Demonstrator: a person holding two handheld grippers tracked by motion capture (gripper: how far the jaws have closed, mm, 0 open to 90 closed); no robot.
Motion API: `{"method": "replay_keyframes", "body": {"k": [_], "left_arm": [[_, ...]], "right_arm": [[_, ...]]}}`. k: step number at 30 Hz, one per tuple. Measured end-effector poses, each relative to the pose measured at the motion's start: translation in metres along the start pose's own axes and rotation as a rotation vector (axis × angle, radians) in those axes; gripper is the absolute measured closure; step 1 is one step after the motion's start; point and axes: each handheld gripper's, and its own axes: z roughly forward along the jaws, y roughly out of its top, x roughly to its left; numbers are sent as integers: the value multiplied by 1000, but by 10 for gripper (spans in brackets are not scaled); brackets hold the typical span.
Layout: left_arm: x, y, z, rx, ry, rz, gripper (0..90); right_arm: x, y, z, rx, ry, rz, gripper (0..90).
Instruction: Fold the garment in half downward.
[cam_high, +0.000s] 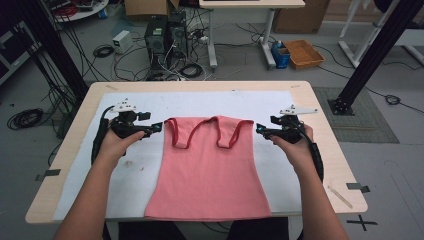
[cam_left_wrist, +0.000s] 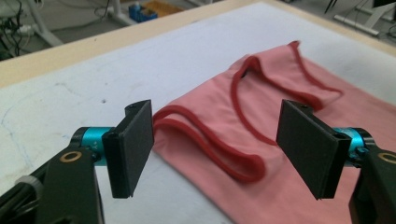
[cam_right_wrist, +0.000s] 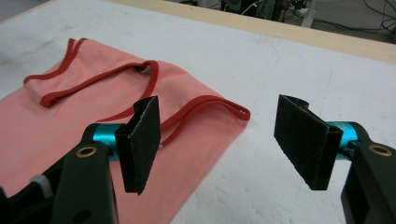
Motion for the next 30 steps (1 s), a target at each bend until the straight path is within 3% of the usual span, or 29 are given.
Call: {"method": "replay_keyframes", "body": {"k": [6,7,9,12,16,17,19,20,21,22,23,25,30], "left_arm": [[24,3,35,41,-8,-27,277],[26,2,40,49,-4,-45,277],[29,-2,51,87,1,-37,277],[37,-13,65,124,-4,-76,277],[46,-26,78,185,7,-113,286],[44,-27,80,183,8,-100,296],[42,-26,81,183,7,-88,301],[41,-26,83,183,10,-70,359],[41,-26,83,185,18,-57,423],[39,-25,83,185,24,-34,506],[37,-25,84,189,16,-14,655],[32,-24,86,199,7,11,807],[32,-21,83,184,-13,29,838]], "right_arm": [[-12,0,33,70,-6,4,344],[-15,0,40,82,-2,5,346],[-19,-1,55,113,-3,13,350],[-21,1,77,149,-1,5,380],[-21,3,102,223,-12,-44,478],[-21,1,106,248,-25,-59,507],[-22,-4,112,294,-8,-63,582],[-21,-5,113,291,-12,-73,615],[-21,-5,112,290,-3,-74,735],[-21,-4,111,292,-2,-88,771],[-19,-3,111,297,-7,-108,809],[-19,-3,111,294,-5,-119,841],[-21,-1,108,285,4,-114,858]]}}
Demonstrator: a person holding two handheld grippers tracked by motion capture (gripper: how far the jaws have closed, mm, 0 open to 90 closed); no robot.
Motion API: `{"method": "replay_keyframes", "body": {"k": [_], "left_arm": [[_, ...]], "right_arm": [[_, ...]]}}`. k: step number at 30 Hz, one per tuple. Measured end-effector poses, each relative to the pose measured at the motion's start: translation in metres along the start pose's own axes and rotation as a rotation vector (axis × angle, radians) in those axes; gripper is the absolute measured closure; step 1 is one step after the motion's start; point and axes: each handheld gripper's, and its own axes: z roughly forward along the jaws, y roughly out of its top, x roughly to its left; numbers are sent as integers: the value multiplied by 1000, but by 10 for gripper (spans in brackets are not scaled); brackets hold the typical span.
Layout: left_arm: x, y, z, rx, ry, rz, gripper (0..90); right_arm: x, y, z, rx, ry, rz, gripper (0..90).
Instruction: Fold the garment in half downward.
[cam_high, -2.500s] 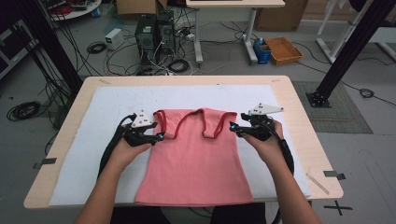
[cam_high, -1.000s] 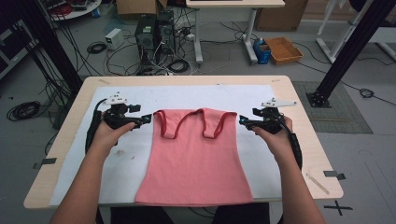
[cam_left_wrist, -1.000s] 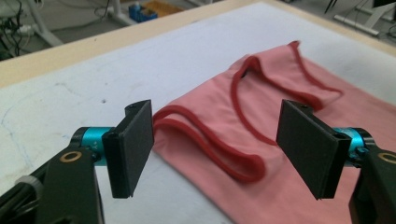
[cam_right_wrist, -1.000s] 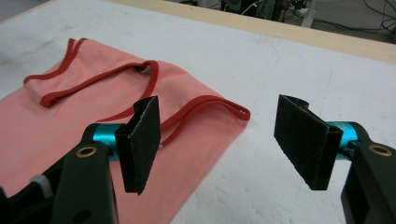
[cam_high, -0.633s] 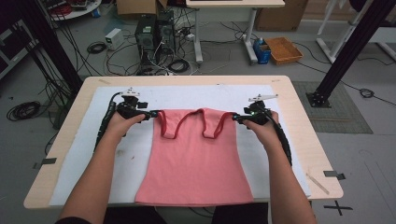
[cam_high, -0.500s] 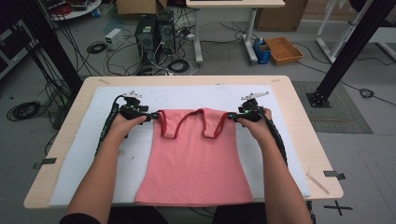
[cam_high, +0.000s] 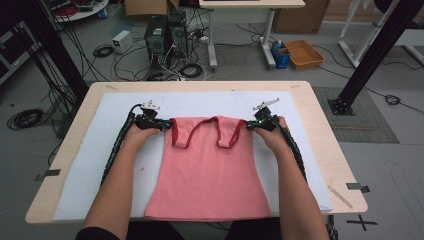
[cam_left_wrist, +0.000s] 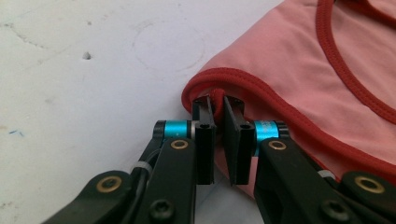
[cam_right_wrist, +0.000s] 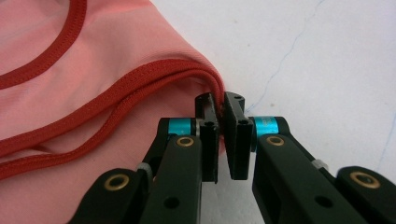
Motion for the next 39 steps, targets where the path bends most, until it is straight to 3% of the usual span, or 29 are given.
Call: {"method": "replay_keyframes", "body": {"k": [3,5,7,11,14,17,25,33,39], "left_arm": [[7,5,-13,-48,-2,-24,845],[13,13,-22,-44,13,-9,846],[19,23,-29,-76,12,-16,845],[26,50,-40,-114,39,34,844],[33,59,-48,-133,46,40,842],[34,54,-52,-164,25,24,841],[26,25,-51,-174,-27,13,838],[10,13,-64,-212,-33,48,838],[-7,2,-81,-256,-51,100,838]], "right_arm": [[-2,3,-6,-36,-4,1,861],[-4,8,-10,-58,-8,9,861],[-7,16,-13,-88,-14,6,862],[-12,40,-17,-106,-40,4,862],[-18,61,-22,-141,-57,5,861],[-18,66,-23,-174,-51,2,861],[-12,49,-22,-192,-5,-32,861],[-4,34,-40,-236,29,-70,860],[1,17,-59,-299,53,-91,858]]}}
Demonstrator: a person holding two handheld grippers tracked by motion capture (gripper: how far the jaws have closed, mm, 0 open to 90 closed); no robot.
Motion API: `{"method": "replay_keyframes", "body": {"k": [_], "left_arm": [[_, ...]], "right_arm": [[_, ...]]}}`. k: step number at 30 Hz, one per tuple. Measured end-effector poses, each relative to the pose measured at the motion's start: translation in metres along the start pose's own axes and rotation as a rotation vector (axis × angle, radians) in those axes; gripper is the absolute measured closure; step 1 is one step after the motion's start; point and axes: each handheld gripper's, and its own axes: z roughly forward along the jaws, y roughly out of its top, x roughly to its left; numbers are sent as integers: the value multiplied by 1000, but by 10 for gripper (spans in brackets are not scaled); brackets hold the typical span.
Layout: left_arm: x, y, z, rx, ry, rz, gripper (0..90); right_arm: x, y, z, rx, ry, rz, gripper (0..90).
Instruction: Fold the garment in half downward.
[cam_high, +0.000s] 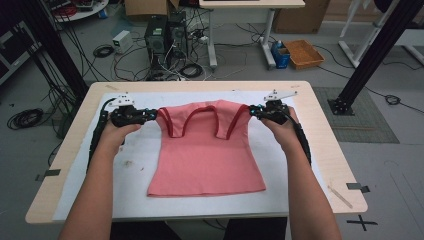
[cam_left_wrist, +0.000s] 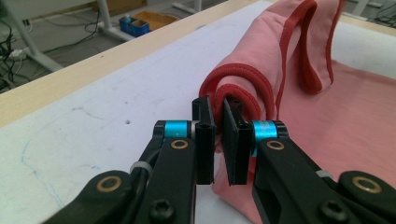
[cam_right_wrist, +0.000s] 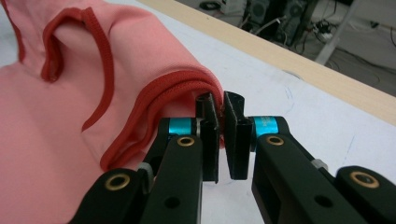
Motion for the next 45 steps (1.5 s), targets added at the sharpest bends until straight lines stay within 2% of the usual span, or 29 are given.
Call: {"method": "replay_keyframes", "body": {"k": [3,8,11,14,17,20,21,23,25,26,28,31,35,39,45], "left_arm": [[-17,-6,-12,-21,-12,35,837],[-43,-23,-26,-21,-25,78,836],[-59,-35,-34,-19,-38,99,835],[-73,-48,-43,-9,-41,102,834],[-84,-59,-52,3,-64,106,823],[-91,-68,-61,19,-44,89,733],[-91,-69,-64,6,-36,80,713],[-91,-71,-71,-27,-36,55,686],[-91,-71,-73,-28,-33,20,645],[-91,-71,-71,-17,-23,8,609],[-91,-70,-66,9,-13,-22,543],[-90,-71,-59,38,-12,-81,516],[-93,-78,-57,91,-31,-121,496],[-99,-83,-55,74,-54,-158,496],[-109,-87,-44,100,-80,-158,496]], "right_arm": [[6,-10,-12,-23,16,-31,857],[20,-31,-30,-53,45,-84,855],[35,-39,-41,-67,68,-128,854],[49,-49,-53,-66,102,-173,852],[60,-65,-65,-61,132,-213,838],[65,-85,-73,-28,167,-222,746],[65,-89,-76,-31,171,-220,701],[62,-93,-84,-47,167,-204,675],[59,-92,-90,-73,157,-169,654],[58,-91,-90,-58,140,-150,643],[58,-86,-84,9,78,-109,617],[63,-83,-74,60,63,-52,566],[75,-87,-70,101,89,-16,536],[89,-93,-70,133,123,-16,531],[99,-109,-65,159,135,-5,552]]}}
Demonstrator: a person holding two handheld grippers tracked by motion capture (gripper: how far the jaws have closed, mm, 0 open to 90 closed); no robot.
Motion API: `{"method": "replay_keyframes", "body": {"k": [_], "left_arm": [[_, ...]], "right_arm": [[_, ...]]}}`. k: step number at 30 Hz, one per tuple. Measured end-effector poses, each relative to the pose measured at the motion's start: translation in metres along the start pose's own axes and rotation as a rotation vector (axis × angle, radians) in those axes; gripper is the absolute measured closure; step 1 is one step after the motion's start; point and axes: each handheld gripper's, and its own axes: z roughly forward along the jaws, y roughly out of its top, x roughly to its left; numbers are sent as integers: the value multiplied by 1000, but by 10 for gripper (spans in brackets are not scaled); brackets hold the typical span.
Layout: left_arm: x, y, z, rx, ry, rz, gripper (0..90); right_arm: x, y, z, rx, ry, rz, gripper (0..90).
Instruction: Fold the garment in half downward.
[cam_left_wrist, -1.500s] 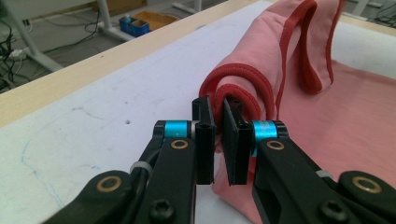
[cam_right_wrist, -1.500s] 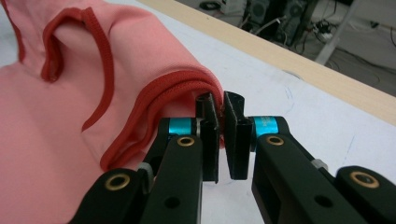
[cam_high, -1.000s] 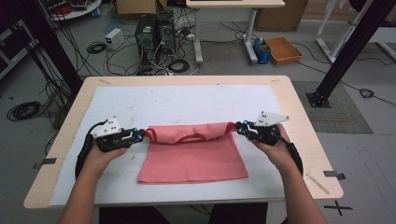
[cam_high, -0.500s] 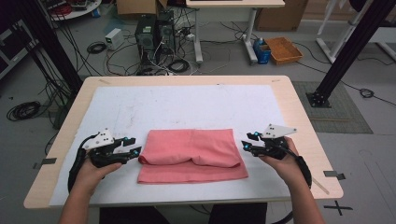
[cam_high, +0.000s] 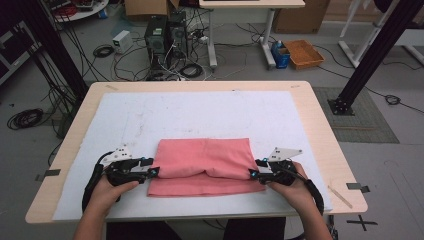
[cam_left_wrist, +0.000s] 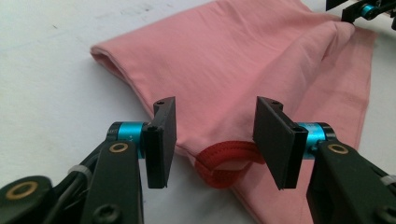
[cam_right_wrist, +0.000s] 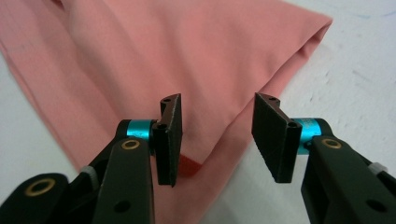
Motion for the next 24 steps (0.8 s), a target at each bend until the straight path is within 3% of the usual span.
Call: {"method": "replay_keyframes", "body": {"k": [4,6,8,11,13,15,17,18,24], "left_arm": [[-5,2,-6,-7,-25,-3,495],[-6,3,-9,-15,-48,-25,494],[-8,3,-5,13,-68,-25,494],[-10,1,5,79,-49,-22,495],[-11,0,10,101,-34,4,554],[-13,1,12,124,-38,25,679],[-14,2,12,130,-37,71,800],[-14,3,11,124,-37,70,828],[-18,11,-1,86,-64,94,849]], "right_arm": [[2,-6,-4,-2,14,9,568],[3,-8,-6,-15,31,3,586],[5,-9,-7,-15,45,-1,608],[5,-9,-4,0,72,-12,648],[6,-8,-2,3,89,-18,725],[8,-8,0,6,94,-34,822],[9,-8,0,4,91,-56,862],[9,-8,0,5,91,-61,869],[3,-1,-17,-36,117,-64,875]]}}
